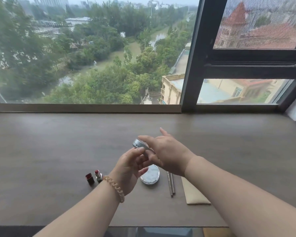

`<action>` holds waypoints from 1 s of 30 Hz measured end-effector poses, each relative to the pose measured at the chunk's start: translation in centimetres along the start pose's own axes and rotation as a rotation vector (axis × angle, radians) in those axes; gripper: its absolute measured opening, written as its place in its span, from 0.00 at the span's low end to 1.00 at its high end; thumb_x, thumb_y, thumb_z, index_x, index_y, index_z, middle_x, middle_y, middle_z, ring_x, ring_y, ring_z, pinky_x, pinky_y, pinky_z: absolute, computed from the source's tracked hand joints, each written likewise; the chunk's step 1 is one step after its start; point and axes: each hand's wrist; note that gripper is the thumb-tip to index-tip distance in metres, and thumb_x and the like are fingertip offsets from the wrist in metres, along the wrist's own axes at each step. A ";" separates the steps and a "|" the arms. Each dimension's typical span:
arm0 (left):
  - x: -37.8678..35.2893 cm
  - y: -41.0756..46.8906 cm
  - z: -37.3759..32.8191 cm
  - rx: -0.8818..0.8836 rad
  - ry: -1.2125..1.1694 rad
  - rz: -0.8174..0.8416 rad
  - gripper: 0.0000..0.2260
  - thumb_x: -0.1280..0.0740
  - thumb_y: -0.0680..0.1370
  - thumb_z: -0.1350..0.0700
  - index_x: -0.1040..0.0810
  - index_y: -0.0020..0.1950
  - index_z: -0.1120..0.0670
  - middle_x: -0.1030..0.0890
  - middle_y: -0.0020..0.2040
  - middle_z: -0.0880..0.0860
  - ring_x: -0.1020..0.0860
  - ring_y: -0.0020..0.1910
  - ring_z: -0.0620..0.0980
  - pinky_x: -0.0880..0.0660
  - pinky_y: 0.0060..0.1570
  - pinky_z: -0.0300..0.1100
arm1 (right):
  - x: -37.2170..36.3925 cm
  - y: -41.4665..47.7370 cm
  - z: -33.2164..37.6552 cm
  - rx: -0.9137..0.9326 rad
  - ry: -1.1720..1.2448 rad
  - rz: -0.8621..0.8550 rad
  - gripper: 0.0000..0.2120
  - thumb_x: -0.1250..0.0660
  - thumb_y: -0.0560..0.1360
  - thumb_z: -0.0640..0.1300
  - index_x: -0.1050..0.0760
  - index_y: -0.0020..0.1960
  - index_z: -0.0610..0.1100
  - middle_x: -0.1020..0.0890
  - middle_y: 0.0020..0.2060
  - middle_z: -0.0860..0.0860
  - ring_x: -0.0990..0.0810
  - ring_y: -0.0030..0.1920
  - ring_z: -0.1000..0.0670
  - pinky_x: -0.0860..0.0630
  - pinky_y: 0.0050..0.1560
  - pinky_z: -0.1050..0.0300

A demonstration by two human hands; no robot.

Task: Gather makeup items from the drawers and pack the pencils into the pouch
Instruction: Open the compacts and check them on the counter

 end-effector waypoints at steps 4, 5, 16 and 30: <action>2.0 -0.3 -1.2 0.007 -0.068 0.008 0.17 0.30 0.62 0.44 0.22 0.47 0.50 0.20 0.49 0.54 0.20 0.46 0.48 0.34 0.54 0.48 | -0.1 0.9 0.7 -0.081 0.264 -0.040 0.30 0.49 0.75 0.62 0.37 0.72 0.47 0.19 0.56 0.47 0.25 0.62 0.50 0.51 0.75 0.49; 2.5 -0.4 -1.5 0.006 -0.058 0.018 0.21 0.30 0.61 0.44 0.22 0.51 0.51 0.19 0.49 0.53 0.19 0.46 0.47 0.34 0.55 0.47 | -0.3 1.2 0.9 -0.098 0.304 -0.052 0.34 0.50 0.73 0.66 0.37 0.72 0.48 0.19 0.57 0.47 0.26 0.63 0.52 0.51 0.74 0.49; 5.8 -1.3 -1.8 0.054 -0.097 0.088 0.23 0.31 0.61 0.45 0.22 0.53 0.52 0.17 0.48 0.51 0.19 0.44 0.45 0.33 0.54 0.46 | -3.3 3.0 2.7 -0.317 0.738 -0.167 0.22 0.41 0.70 0.67 0.21 0.50 0.53 0.17 0.41 0.57 0.19 0.45 0.55 0.23 0.52 0.48; 6.3 -2.7 -0.6 0.086 0.031 -0.059 0.07 0.33 0.71 0.58 0.19 0.46 0.51 0.16 0.41 0.52 0.19 0.38 0.47 0.32 0.45 0.44 | -4.5 2.8 1.2 -0.470 0.678 -0.408 0.42 0.50 0.68 0.76 0.24 0.42 0.36 0.22 0.37 0.35 0.27 0.36 0.45 0.27 0.43 0.45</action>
Point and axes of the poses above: each hand's wrist, its own y-axis towards the middle knuckle, its own x-axis out of the back of the hand, z = x × y
